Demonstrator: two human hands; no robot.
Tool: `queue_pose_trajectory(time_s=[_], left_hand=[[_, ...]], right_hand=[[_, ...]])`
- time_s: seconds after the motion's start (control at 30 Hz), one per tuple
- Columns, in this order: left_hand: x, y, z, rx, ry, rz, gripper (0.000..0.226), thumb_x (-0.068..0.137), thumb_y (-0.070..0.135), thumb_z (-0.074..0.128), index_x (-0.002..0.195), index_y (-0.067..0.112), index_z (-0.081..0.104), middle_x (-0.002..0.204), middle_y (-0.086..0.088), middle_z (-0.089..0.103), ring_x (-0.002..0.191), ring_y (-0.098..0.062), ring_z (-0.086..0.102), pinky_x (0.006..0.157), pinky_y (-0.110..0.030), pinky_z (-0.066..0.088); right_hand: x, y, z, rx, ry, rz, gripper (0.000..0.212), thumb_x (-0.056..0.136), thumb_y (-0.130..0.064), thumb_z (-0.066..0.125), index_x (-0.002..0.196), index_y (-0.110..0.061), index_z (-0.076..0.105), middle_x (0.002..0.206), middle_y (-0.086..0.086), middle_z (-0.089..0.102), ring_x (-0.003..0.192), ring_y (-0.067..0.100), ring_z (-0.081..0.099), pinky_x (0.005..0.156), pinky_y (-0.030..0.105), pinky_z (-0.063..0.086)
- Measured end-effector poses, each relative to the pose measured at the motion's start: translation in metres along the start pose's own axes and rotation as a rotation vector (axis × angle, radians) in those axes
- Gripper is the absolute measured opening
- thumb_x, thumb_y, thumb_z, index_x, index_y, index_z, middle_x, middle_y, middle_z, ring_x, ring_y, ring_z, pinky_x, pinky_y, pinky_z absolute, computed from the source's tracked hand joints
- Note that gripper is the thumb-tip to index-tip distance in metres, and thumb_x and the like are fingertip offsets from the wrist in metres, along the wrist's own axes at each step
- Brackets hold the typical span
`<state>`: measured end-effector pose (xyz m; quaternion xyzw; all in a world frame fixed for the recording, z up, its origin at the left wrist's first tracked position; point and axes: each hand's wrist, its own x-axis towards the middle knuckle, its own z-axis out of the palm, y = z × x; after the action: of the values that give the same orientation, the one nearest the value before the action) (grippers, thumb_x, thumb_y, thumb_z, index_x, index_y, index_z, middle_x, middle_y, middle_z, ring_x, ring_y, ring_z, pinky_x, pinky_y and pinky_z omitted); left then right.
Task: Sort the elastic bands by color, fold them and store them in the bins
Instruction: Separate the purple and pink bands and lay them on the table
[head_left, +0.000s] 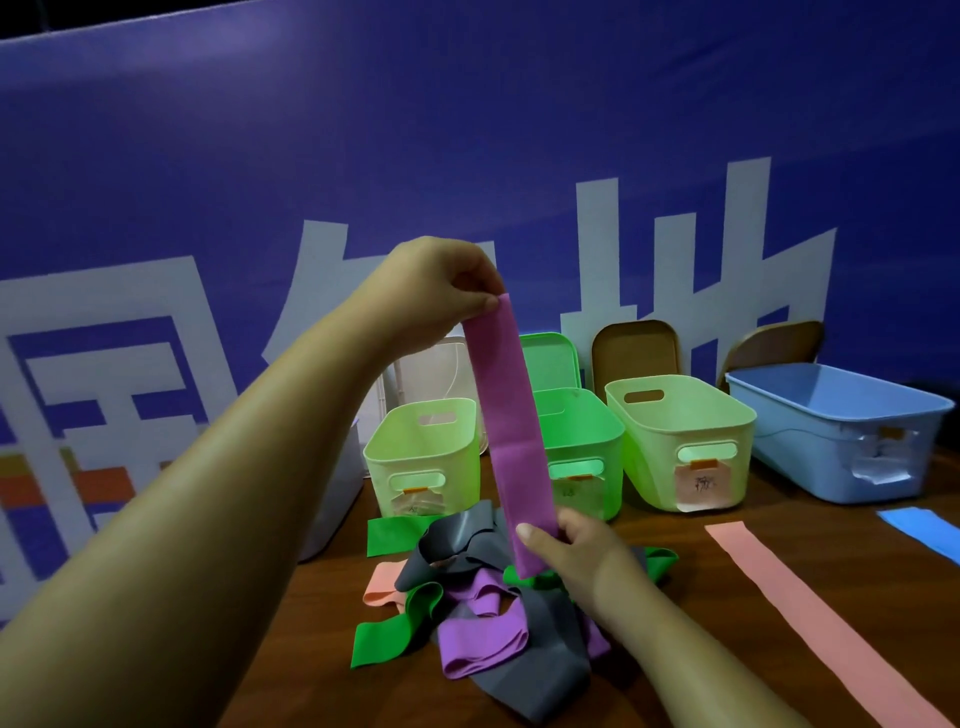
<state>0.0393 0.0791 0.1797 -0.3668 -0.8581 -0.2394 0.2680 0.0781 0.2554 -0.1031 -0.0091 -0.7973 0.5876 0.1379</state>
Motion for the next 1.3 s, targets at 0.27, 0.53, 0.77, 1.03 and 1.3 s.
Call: queue_pose_trajectory(time_s=[0.27, 0.53, 0.77, 1.03, 1.3], left_hand=[[-0.003, -0.025, 0.004, -0.012, 0.052, -0.089, 0.013, 0.100, 0.016, 0.070, 0.111, 0.021, 0.076, 0.098, 0.008, 0.073, 0.084, -0.002, 0.067, 0.068, -0.015, 0.050], [-0.004, -0.033, 0.009, -0.043, 0.123, -0.128, 0.013, 0.102, 0.016, 0.067, 0.110, 0.020, 0.075, 0.095, 0.008, 0.071, 0.083, -0.005, 0.066, 0.069, -0.020, 0.052], [0.000, -0.031, 0.020, -0.080, 0.153, -0.131, 0.014, 0.102, 0.019, 0.066, 0.113, 0.020, 0.074, 0.096, 0.008, 0.071, 0.085, -0.004, 0.067, 0.069, -0.018, 0.050], [0.003, -0.036, 0.030, -0.132, 0.213, -0.153, 0.016, 0.105, 0.017, 0.062, 0.115, 0.022, 0.074, 0.104, 0.006, 0.072, 0.093, -0.009, 0.067, 0.070, -0.014, 0.049], [0.003, -0.042, 0.035, -0.128, 0.265, -0.159, 0.017, 0.104, 0.015, 0.062, 0.114, 0.022, 0.075, 0.105, 0.006, 0.072, 0.096, -0.013, 0.069, 0.081, -0.023, 0.058]], right_hand=[[-0.005, -0.002, -0.001, 0.150, -0.086, -0.016, 0.014, 0.099, -0.024, 0.077, 0.112, -0.029, 0.077, 0.104, -0.011, 0.082, 0.103, 0.010, 0.076, 0.096, 0.032, 0.058], [-0.008, -0.007, 0.000, 0.121, -0.120, -0.023, 0.011, 0.106, -0.040, 0.064, 0.115, -0.046, 0.067, 0.109, -0.025, 0.077, 0.109, -0.001, 0.071, 0.098, 0.027, 0.054], [-0.006, -0.005, 0.002, 0.301, -0.104, 0.036, 0.019, 0.112, -0.031, 0.052, 0.124, -0.041, 0.064, 0.076, 0.005, 0.068, 0.066, 0.021, 0.066, 0.065, 0.039, 0.055], [0.000, 0.001, 0.000, 0.093, -0.059, -0.011, 0.022, 0.106, -0.024, 0.066, 0.120, -0.040, 0.064, 0.073, -0.012, 0.072, 0.058, 0.007, 0.059, 0.061, 0.027, 0.050], [-0.006, -0.006, -0.003, 0.160, -0.077, -0.060, 0.057, 0.099, -0.022, 0.076, 0.135, -0.057, 0.050, 0.122, -0.021, 0.075, 0.084, 0.000, 0.072, 0.080, 0.030, 0.055]])
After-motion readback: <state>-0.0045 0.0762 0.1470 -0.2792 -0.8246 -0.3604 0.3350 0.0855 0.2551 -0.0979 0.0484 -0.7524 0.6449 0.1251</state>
